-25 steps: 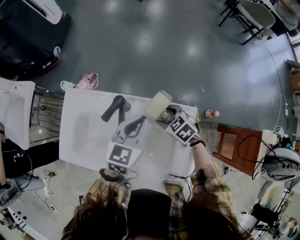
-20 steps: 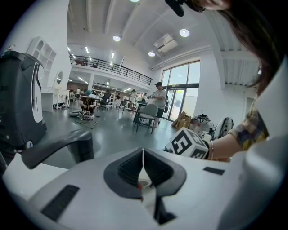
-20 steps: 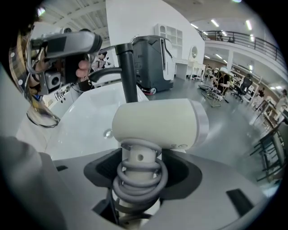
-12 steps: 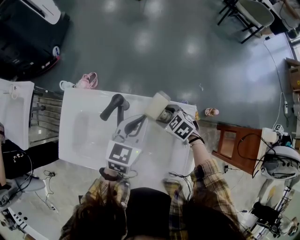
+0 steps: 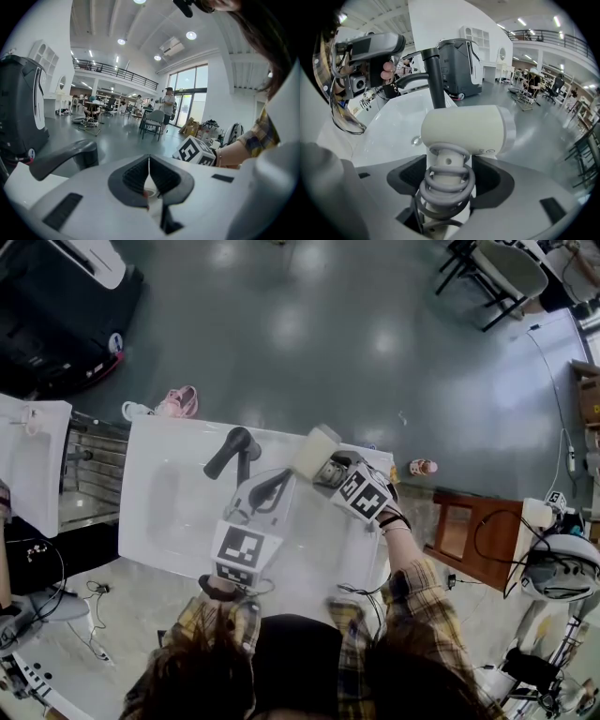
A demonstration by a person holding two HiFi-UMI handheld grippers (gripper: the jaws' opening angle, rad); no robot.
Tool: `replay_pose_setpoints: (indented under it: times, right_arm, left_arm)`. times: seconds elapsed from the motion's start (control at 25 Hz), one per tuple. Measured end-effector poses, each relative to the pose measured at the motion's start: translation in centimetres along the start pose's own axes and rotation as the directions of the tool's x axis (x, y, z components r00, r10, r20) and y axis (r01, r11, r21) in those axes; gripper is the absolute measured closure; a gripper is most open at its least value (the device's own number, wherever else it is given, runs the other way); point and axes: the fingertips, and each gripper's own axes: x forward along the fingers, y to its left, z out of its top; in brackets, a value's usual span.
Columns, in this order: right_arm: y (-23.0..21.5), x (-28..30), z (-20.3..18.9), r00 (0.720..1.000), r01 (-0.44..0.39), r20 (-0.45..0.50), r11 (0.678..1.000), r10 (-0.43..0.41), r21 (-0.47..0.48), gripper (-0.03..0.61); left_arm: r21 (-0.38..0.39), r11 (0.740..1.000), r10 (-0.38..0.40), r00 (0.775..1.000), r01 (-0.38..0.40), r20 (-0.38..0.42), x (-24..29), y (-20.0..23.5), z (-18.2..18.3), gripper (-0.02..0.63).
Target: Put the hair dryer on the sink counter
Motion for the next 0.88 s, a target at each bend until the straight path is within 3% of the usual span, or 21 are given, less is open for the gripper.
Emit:
replay_pose_setpoints:
  times: [0.6,0.88]
  right_arm:
    - [0.0,-3.4,0.3,0.997,0.062,0.049,0.995,-0.066,0.074,0.287]
    - [0.7,-6.4,2.5,0.984,0.121,0.126,0.991,-0.126,0.049,0.287]
  left_arm:
    - [0.027,1.000,0.011,0.999,-0.013,0.052,-1.4,-0.1,1.6,0.595]
    - [0.045,0.999,0.019,0.995,-0.023,0.102,-2.7,-0.3,3.0,0.595]
